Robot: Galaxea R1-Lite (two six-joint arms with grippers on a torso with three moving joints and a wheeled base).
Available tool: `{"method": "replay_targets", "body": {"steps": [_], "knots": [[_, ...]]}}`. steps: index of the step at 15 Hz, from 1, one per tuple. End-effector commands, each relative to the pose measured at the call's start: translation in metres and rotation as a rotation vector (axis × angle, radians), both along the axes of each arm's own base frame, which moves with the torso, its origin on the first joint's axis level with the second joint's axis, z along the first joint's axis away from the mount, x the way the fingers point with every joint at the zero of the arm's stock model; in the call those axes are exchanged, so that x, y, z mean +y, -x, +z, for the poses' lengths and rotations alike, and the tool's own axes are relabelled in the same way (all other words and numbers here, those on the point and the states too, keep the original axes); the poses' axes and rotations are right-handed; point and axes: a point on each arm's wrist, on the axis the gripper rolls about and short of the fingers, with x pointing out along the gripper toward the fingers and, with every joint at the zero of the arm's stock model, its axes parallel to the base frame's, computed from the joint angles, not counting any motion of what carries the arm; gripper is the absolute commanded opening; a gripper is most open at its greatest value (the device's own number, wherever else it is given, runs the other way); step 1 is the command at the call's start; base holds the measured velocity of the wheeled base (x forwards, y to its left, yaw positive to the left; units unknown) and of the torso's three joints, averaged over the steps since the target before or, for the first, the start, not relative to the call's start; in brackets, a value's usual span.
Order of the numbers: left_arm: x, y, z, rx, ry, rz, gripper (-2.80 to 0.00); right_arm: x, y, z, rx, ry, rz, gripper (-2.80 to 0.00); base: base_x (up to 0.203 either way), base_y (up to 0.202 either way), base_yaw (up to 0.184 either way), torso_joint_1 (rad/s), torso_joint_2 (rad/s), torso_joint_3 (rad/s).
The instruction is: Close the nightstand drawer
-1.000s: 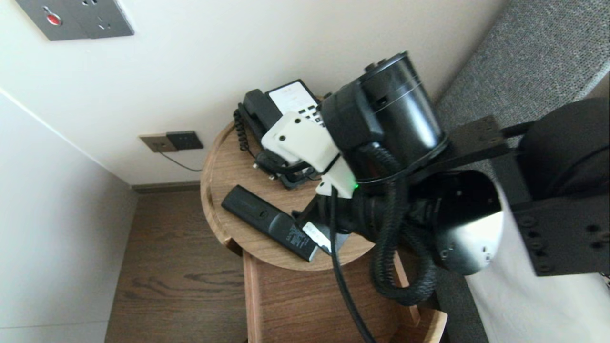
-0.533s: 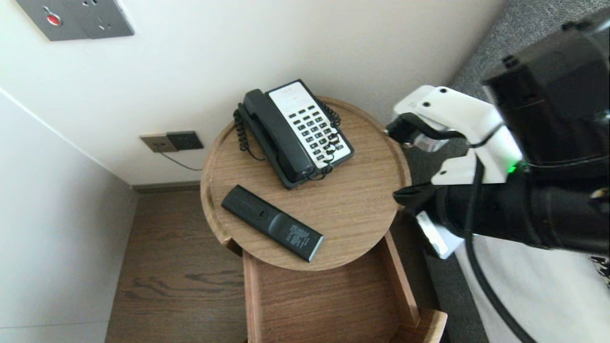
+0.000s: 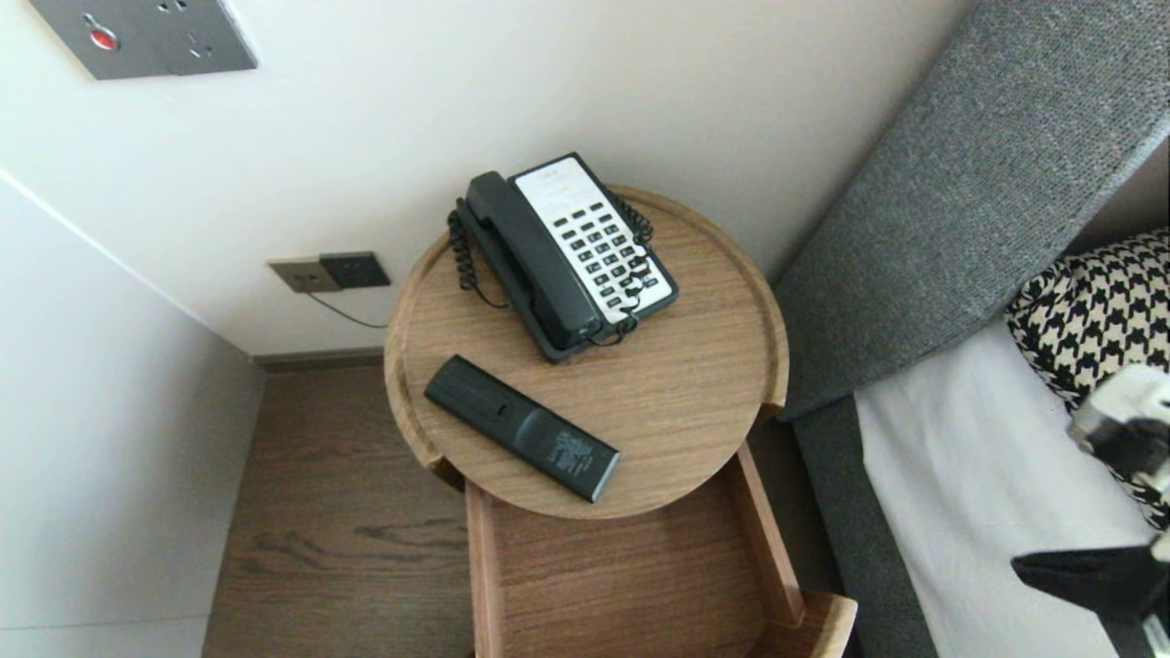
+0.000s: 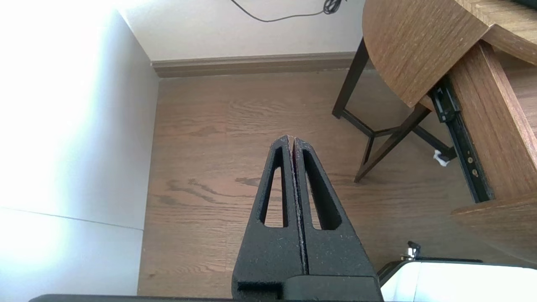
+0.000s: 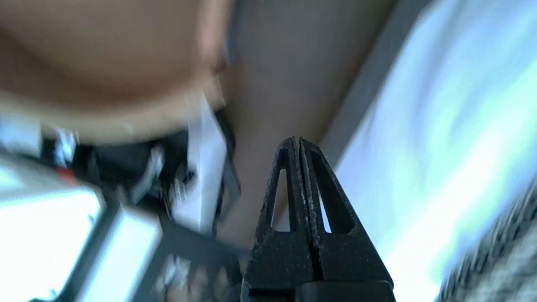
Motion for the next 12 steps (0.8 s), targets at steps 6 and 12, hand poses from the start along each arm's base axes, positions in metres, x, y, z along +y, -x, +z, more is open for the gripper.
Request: {"method": "replay_targets", "body": {"steps": [6,12], "knots": [[0.000,0.000,0.000,-0.002,0.000,0.001,-2.80,-0.034,0.035,-0.059,0.184,-0.029,-0.018,-2.80,0.000,0.000,0.000,0.000,0.00,0.000],[0.000,0.000,0.000,-0.002,0.000,0.001,-2.80,-0.024,0.029,-0.075,0.323,-0.005,0.063,-2.80,0.000,0.000,0.000,0.000,0.00,0.000]]}}
